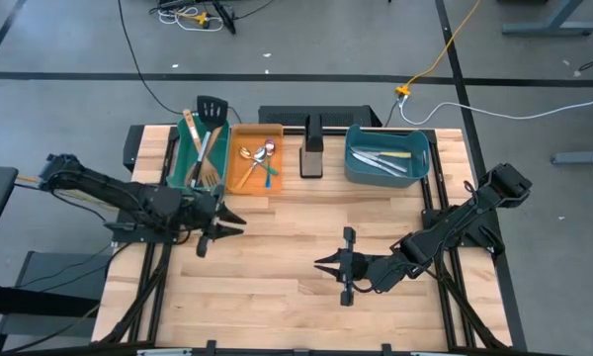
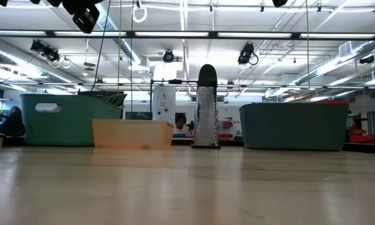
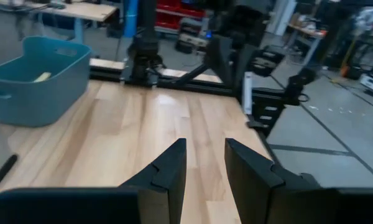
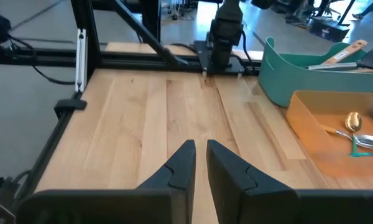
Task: Pick & Place Kitchen Items
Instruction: Return to Home Position
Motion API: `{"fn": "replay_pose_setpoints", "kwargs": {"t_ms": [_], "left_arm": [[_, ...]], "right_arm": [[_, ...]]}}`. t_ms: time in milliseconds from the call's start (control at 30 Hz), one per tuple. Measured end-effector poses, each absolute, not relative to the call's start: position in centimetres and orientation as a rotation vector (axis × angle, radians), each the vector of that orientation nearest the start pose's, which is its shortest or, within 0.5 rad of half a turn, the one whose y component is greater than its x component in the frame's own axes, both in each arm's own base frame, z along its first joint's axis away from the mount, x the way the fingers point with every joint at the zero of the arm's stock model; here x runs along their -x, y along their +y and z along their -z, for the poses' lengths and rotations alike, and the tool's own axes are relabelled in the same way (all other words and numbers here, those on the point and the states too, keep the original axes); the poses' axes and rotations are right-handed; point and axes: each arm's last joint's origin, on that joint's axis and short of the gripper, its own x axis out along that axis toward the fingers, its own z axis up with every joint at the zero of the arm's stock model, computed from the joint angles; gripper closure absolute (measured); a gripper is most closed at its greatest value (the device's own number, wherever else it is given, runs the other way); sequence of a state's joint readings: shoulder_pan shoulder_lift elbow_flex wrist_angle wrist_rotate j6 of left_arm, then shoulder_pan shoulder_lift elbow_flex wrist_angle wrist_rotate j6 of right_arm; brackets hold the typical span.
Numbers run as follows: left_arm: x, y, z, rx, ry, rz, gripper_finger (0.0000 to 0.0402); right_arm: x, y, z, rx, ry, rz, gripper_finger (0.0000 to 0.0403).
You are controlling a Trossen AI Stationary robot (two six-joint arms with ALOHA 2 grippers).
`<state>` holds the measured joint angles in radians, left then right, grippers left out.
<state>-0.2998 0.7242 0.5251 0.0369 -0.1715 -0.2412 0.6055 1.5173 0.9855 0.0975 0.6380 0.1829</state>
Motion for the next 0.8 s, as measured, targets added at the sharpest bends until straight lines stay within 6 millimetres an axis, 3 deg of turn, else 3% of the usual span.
{"fn": "replay_pose_setpoints", "kwargs": {"t_ms": [333, 500, 800], "left_arm": [[-16.1, -5.1, -27.2, 0.192, 0.186, 0.142, 0.0287], [-16.1, -5.0, -27.2, 0.085, 0.176, 0.146, 0.0287], [-13.2, -3.8, -27.8, 0.091, 0.171, 0.06, 0.0287]], "right_arm": [[-28.6, 17.7, -27.2, 0.003, 0.202, 0.041, 0.0353], [-28.5, 17.5, -27.5, 0.023, 0.186, 0.089, 0.0353], [-26.2, 16.1, -29.5, 0.017, 0.193, 0.124, 0.0353]]}}
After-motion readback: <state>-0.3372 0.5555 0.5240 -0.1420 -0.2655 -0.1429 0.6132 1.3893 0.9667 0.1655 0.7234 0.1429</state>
